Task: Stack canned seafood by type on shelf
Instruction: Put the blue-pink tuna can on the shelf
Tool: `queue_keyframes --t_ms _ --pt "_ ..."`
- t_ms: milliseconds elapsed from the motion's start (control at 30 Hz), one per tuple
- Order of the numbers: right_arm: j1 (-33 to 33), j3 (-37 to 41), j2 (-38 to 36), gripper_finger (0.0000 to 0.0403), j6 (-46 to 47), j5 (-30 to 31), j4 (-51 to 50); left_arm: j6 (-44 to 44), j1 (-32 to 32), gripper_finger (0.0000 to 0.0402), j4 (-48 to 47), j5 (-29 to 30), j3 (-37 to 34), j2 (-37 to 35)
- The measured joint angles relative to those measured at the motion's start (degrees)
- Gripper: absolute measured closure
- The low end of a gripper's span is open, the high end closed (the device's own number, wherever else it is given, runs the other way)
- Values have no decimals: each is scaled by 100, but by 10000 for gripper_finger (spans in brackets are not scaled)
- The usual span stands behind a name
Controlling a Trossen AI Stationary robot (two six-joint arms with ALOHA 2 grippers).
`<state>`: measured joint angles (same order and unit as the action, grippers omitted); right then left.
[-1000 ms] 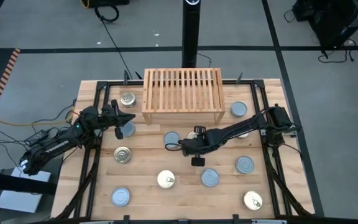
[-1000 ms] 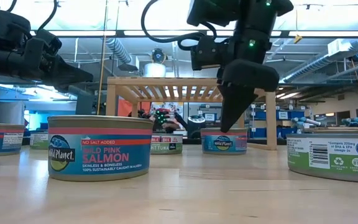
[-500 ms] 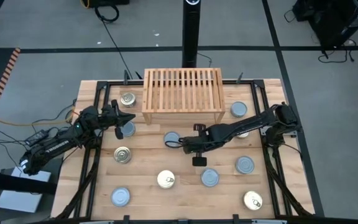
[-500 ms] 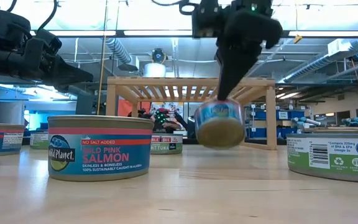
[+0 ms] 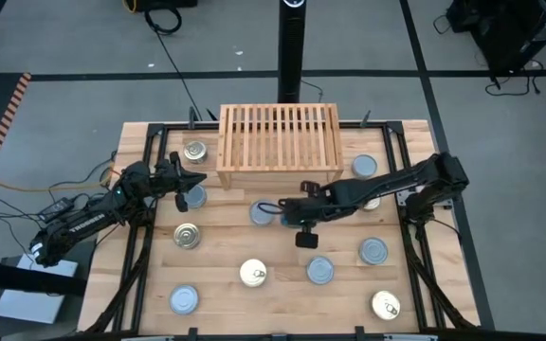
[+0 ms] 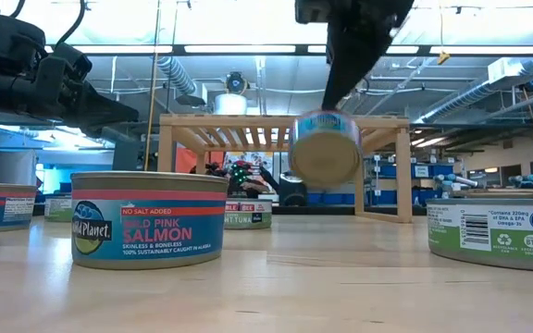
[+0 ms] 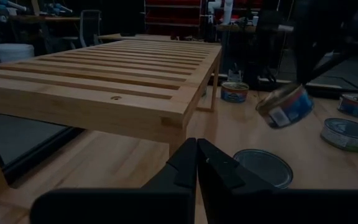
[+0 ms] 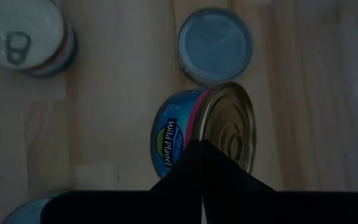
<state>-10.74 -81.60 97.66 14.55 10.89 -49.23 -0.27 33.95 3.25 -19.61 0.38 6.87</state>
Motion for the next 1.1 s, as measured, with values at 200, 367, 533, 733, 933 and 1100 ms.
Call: queue_keyframes --t_ms 200,367,533,733,933,1100 --pt "0 0 -429 402 -15 186 21 -1 0 383 0 -1 0 0" --pt "0 -2 -807 402 -66 469 28 -1 0 383 0 0 0 0" --pt "0 -4 -1061 402 -76 497 66 0 0 383 0 0 0 0" --pt "0 -9 -1121 402 -65 496 101 0 0 383 0 1 0 0" --pt "0 -10 -1068 402 0 432 98 0 1 383 2 1 0 -2" --pt "-53 15 -1061 397 313 194 88 0 0 383 2 1 0 -2"
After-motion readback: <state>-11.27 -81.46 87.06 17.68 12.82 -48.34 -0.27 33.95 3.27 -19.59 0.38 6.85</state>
